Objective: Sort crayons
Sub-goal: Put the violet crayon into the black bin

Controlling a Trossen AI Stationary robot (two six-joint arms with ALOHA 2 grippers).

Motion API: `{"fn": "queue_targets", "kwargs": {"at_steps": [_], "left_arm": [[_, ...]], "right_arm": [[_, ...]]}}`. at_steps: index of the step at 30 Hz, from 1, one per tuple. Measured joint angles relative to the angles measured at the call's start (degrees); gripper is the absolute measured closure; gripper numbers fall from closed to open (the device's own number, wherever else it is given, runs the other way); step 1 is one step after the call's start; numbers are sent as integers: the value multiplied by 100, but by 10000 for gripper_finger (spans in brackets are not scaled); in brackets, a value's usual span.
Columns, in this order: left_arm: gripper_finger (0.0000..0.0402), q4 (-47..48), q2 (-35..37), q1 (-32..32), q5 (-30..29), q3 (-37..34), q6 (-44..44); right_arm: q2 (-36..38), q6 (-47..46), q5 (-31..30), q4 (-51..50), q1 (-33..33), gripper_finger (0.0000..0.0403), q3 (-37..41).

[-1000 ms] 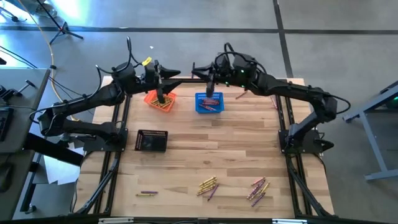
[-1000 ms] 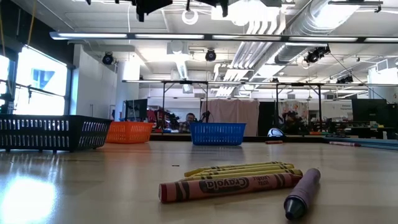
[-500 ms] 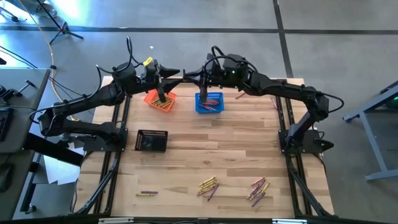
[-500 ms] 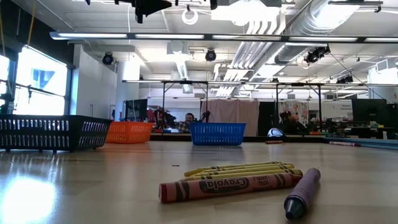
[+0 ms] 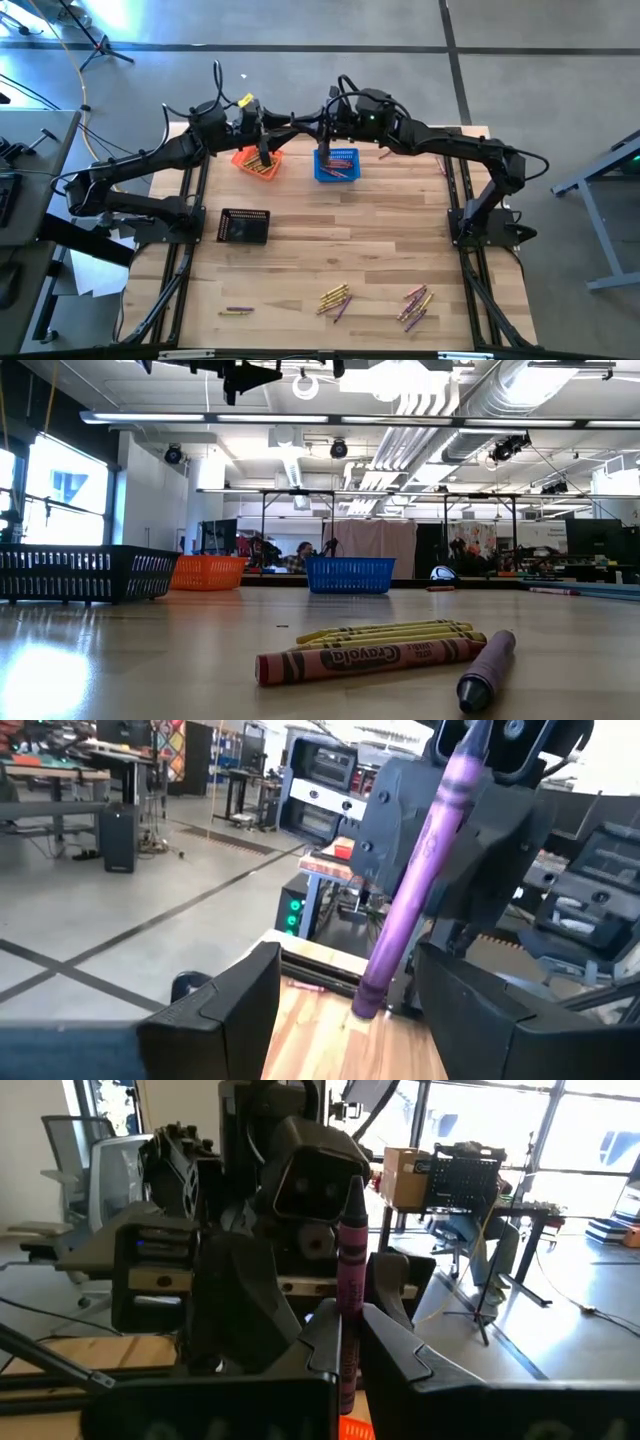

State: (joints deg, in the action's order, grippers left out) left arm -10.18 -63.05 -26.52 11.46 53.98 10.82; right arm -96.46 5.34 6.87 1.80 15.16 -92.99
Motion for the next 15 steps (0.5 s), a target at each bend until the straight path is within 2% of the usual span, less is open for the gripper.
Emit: {"fn": "queue_targets", "kwargs": {"at_steps": [4, 8, 15], "left_arm": [[195, 3, 0, 0, 1, 0, -88], [222, 3, 2, 0, 4, 0, -44], [321, -7, 4, -2, 31, 0, -47]], "right_arm": [[-9, 10, -3, 2, 4, 394, 0], [-9, 29, -7, 25, 4, 394, 0], [-9, 29, -33, 62, 6, 394, 0]]}}
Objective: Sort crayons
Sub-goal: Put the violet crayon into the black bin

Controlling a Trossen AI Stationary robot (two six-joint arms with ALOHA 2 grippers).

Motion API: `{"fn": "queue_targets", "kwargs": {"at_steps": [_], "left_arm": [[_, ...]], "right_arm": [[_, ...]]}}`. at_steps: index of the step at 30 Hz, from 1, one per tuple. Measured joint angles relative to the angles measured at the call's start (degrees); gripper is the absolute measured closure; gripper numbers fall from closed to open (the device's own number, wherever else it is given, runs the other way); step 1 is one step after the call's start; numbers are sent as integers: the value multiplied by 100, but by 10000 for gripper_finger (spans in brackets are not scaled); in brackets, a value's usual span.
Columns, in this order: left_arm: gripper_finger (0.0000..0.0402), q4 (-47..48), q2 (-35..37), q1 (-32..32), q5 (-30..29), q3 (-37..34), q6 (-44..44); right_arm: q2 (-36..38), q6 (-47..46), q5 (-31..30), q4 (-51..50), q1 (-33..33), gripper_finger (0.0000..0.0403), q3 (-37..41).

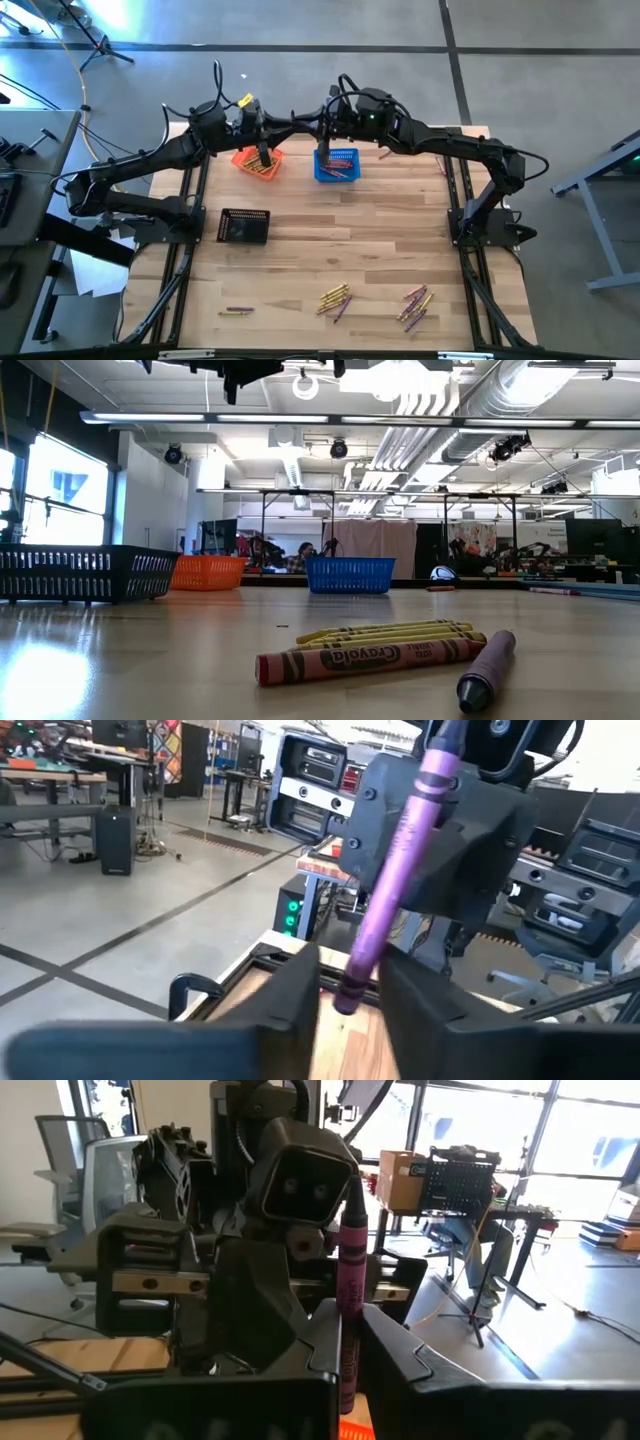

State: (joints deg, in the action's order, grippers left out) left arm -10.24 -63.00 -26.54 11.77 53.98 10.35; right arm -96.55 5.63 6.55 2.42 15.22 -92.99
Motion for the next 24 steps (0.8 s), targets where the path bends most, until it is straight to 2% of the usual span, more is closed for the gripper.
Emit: {"fn": "queue_targets", "kwargs": {"at_steps": [6, 12, 21, 24], "left_arm": [[393, 1, 0, 2, 127, 0, -36], [398, -6, 0, -3, 298, 0, 1], [400, 7, 191, -237, 258, 0, 36], [401, 394, 445, -408, 258, 0, 185]], "right_arm": [[0, -41, 3, 0, 13, 394, 0], [0, -65, -60, 0, 24, 373, 2], [81, -62, -191, -337, 184, 291, 7], [157, -63, -311, -610, 252, 276, 7]]}}
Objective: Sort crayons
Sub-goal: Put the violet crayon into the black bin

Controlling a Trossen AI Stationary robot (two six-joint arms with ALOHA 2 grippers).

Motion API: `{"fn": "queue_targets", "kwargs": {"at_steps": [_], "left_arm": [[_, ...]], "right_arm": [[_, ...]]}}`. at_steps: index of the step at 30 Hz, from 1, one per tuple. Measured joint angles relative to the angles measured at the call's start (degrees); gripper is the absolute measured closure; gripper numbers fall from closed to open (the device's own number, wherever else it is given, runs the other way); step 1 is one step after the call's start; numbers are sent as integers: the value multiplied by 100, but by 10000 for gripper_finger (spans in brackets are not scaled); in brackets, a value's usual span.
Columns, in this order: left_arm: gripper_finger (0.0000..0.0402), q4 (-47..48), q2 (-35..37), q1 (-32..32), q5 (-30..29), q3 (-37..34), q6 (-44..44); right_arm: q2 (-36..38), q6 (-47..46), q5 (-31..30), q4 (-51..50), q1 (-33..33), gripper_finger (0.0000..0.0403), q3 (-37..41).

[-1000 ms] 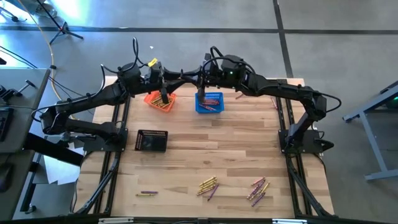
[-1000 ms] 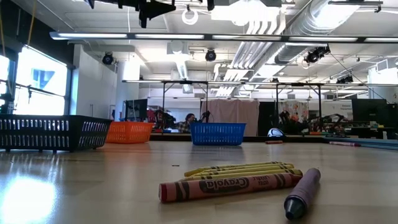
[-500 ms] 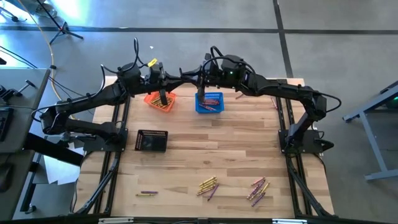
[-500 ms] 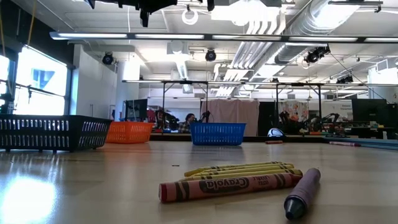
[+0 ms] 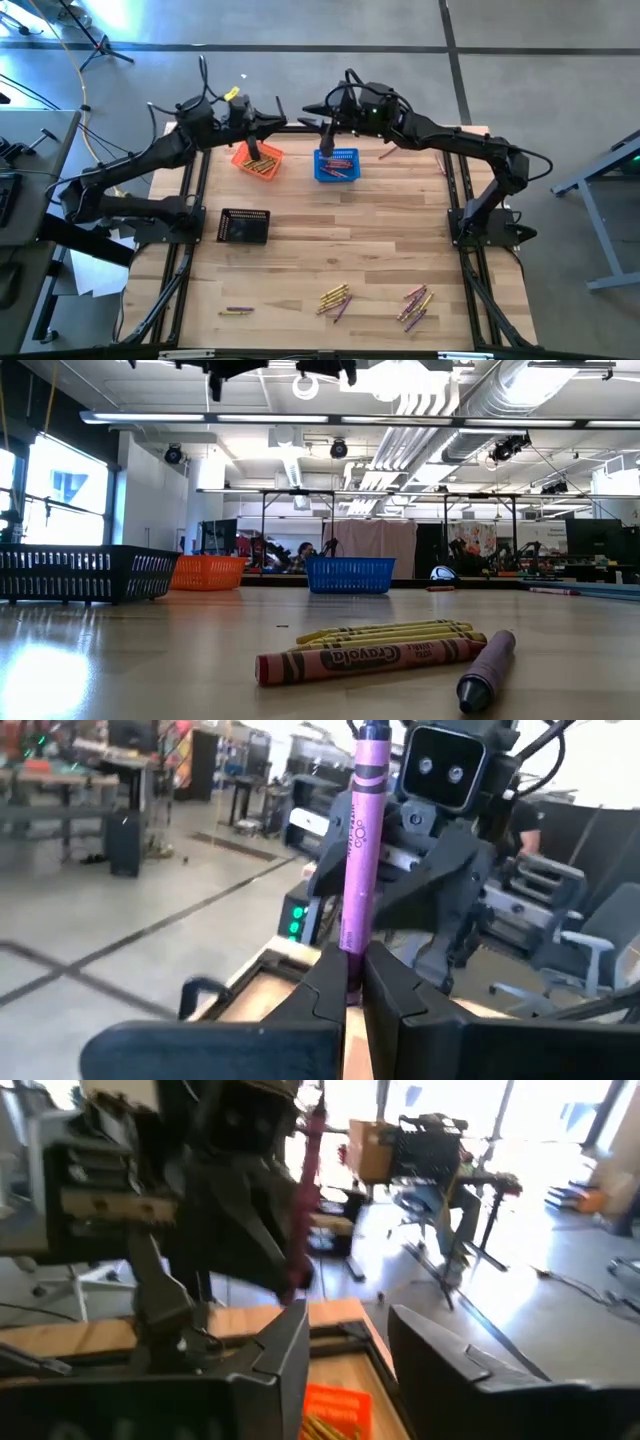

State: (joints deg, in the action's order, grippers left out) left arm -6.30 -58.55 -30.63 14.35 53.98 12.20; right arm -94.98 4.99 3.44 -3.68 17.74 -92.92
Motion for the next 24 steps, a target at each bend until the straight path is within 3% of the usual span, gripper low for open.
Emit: {"fn": "queue_targets", "kwargs": {"at_steps": [3, 8, 15, 19, 24], "left_arm": [[401, 1132, 439, -164, 22, 4, 128], [401, 4078, 1191, -238, 296, 4, 728], [401, 7309, 1668, 216, 894, 0, 1776], [401, 8014, 1665, 611, 933, -3, 2082], [401, 7959, 1627, 1078, 1058, -366, 2317]], "right_arm": [[86, 0, -5, -262, 47, 274, 0], [143, 0, -2, -693, 82, 277, 0], [123, 0, -2, -1021, 185, 281, 0], [123, -56, -6, -1026, 220, 281, 0], [123, -280, -4, -1030, 216, 281, 0]]}}
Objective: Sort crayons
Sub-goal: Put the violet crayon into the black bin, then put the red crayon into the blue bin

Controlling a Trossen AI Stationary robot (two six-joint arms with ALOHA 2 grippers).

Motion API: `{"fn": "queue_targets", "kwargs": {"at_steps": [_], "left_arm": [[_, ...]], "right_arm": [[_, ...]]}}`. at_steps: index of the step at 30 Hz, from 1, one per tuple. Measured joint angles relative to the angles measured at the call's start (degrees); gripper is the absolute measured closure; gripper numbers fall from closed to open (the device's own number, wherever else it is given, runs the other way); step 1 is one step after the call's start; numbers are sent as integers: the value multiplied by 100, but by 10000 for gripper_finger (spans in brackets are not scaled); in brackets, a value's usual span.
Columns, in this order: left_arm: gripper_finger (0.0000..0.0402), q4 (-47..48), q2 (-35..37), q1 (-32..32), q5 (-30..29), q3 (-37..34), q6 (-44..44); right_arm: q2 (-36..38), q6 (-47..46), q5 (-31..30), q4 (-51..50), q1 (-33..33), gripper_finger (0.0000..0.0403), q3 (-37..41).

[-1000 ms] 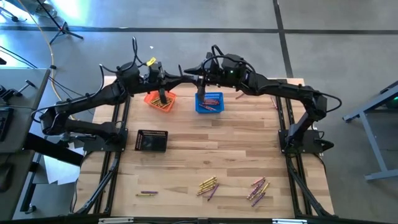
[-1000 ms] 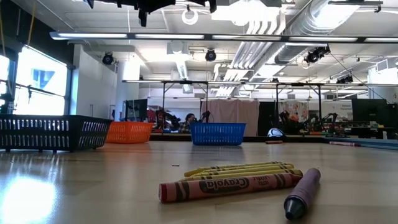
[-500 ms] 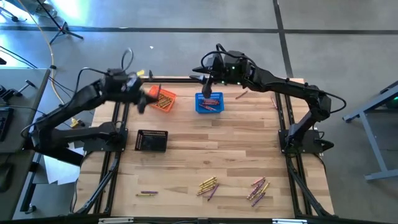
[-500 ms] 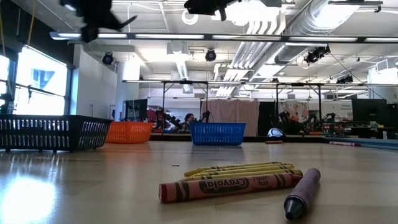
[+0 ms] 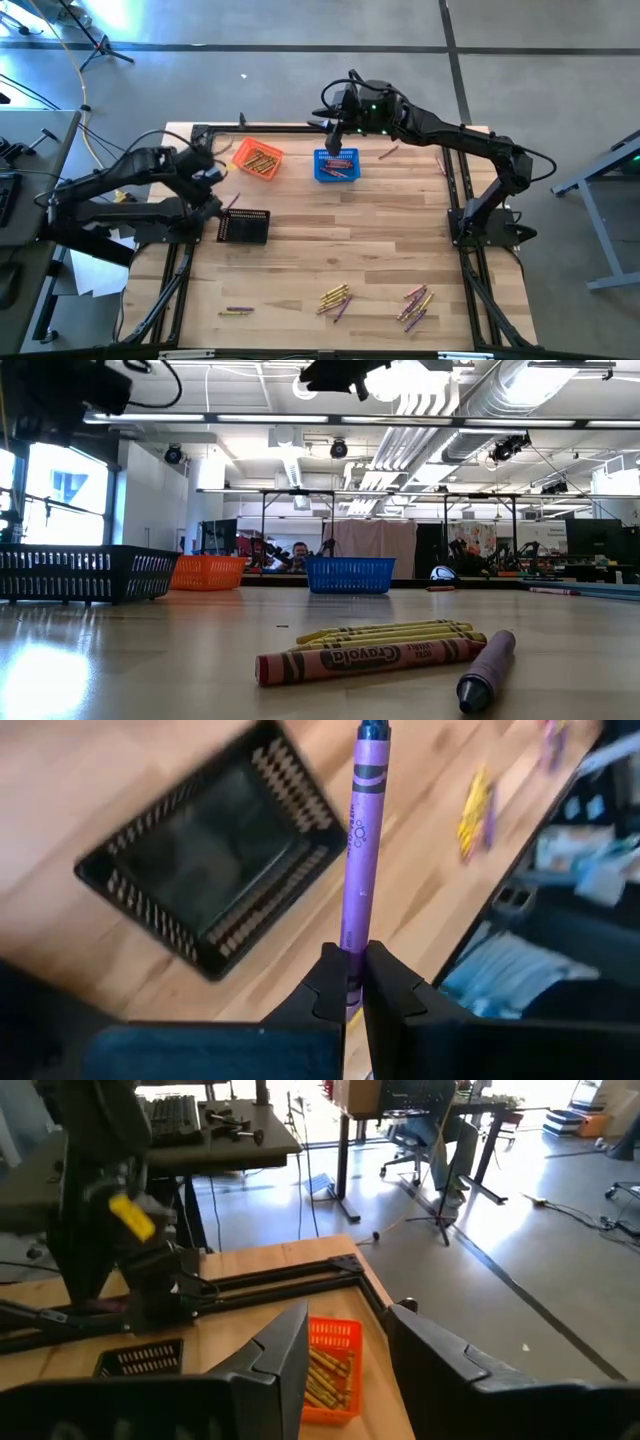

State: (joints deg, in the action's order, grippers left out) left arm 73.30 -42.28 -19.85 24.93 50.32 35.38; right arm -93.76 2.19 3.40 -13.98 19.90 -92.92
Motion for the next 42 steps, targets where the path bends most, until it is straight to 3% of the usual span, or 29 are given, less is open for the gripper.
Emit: {"fn": "queue_targets", "kwargs": {"at_steps": [11, 21, 26, 35, 38, 42], "left_arm": [[401, -836, -63, 345, -19, -1536, 49], [374, -1469, -94, 347, -61, -1934, 185], [341, -1460, -95, 347, -87, -1942, 99], [320, -1539, -94, 347, 0, -1942, -213], [322, -1795, -94, 347, 2, -1942, -291], [322, -2235, -94, 347, 1, -1942, -302]], "right_arm": [[-2, -220, -36, -4, 0, 281, 0], [-4, -267, -341, -166, 0, 281, 0], [-5, -660, -315, -1282, 0, 281, 0], [-9, -852, -310, -4443, -55, 281, 0], [-18, -953, -772, -5265, -13, 281, 0], [-63, -1403, -1350, -5546, 353, 281, 90]]}}
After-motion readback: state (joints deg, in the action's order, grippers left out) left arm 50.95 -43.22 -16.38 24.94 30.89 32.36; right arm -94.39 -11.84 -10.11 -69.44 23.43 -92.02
